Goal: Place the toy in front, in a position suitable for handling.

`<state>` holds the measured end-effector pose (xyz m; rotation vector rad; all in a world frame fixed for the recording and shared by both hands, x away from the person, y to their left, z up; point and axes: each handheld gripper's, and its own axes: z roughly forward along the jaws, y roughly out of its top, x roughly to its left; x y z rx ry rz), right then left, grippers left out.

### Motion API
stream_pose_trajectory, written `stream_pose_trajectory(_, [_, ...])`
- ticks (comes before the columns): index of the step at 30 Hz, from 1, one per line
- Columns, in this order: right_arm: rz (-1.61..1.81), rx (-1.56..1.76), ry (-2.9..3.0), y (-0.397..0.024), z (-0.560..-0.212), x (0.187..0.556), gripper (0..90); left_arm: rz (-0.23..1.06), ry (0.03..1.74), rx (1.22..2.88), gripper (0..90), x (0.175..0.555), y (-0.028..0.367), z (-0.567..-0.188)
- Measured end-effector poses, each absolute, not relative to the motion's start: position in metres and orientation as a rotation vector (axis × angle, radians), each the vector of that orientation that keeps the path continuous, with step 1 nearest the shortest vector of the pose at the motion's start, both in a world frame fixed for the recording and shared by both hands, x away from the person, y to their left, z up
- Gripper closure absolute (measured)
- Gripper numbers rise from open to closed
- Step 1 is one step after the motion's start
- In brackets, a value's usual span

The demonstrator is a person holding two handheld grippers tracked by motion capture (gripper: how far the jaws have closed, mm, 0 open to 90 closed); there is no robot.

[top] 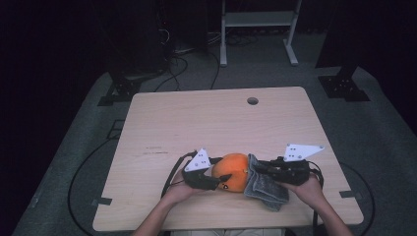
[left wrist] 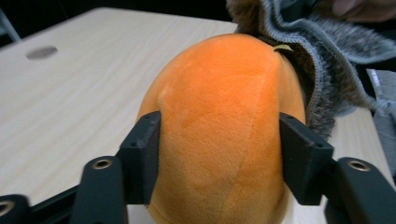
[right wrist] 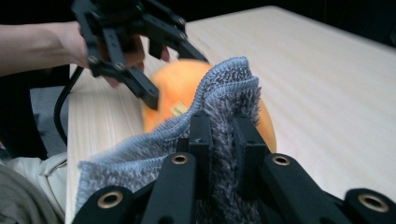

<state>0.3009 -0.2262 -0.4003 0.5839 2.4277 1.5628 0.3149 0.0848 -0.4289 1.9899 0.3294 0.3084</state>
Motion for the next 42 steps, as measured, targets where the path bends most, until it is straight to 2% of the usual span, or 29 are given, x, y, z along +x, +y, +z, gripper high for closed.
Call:
stream_pose_trajectory(2, [1.569,0.559,2.418,-0.224,-0.393,0.298,79.7,0.333,0.312,1.987,40.7,0.314,0.083,-0.427])
stream_pose_trajectory(4, [1.587,0.458,2.385,-0.212,-0.370,0.290,79.7,0.371,0.250,2.000,41.1,0.310,0.076,-0.421])
stream_pose_trajectory(8, [1.547,0.394,2.412,-0.193,-0.363,0.293,79.7,0.401,0.201,2.010,40.5,0.304,0.071,-0.419])
stream_pose_trajectory(10, [1.509,0.396,2.454,-0.186,-0.371,0.299,79.6,0.379,0.228,2.014,34.4,0.306,0.071,-0.420])
stream_pose_trajectory(13, [1.517,0.448,2.463,-0.186,-0.390,0.308,79.7,0.291,0.356,2.010,16.8,0.316,0.076,-0.427])
stream_pose_trajectory(14, [1.526,0.455,2.455,-0.188,-0.393,0.308,79.7,0.253,0.386,2.002,15.8,0.319,0.078,-0.429])
stream_pose_trajectory(15, [1.548,0.479,2.449,-0.191,-0.395,0.309,79.7,0.234,0.398,1.994,16.0,0.321,0.079,-0.430])
stream_pose_trajectory(16, [1.547,0.492,2.443,-0.196,-0.396,0.309,79.7,0.220,0.400,1.987,22.5,0.322,0.080,-0.431])
stream_pose_trajectory(19, [1.517,0.503,2.441,-0.202,-0.395,0.309,79.7,0.249,0.379,1.982,33.1,0.319,0.079,-0.429])
stream_pose_trajectory(22, [1.497,0.534,2.435,-0.215,-0.389,0.304,79.7,0.312,0.333,1.987,36.9,0.313,0.075,-0.426])
stream_pose_trajectory(26, [1.514,0.471,2.429,-0.212,-0.378,0.295,79.7,0.382,0.264,2.000,37.2,0.305,0.065,-0.420])
stream_pose_trajectory(30, [1.500,0.356,2.481,-0.186,-0.369,0.290,79.7,0.475,0.146,2.038,37.6,0.293,0.056,-0.417])
stream_pose_trajectory(33, [1.479,0.344,2.497,-0.180,-0.372,0.293,79.7,0.476,0.144,2.050,38.8,0.293,0.058,-0.419])
stream_pose_trajectory(40, [1.535,0.528,2.465,-0.210,-0.392,0.311,79.8,0.381,0.212,2.045,39.4,0.302,0.073,-0.430])
stream_pose_trajectory(41, [1.544,0.558,2.462,-0.215,-0.395,0.312,79.8,0.352,0.230,2.036,37.2,0.304,0.074,-0.430])
stream_pose_trajectory(42, [1.556,0.584,2.452,-0.220,-0.400,0.312,79.9,0.239,0.300,2.004,25.2,0.310,0.076,-0.430])
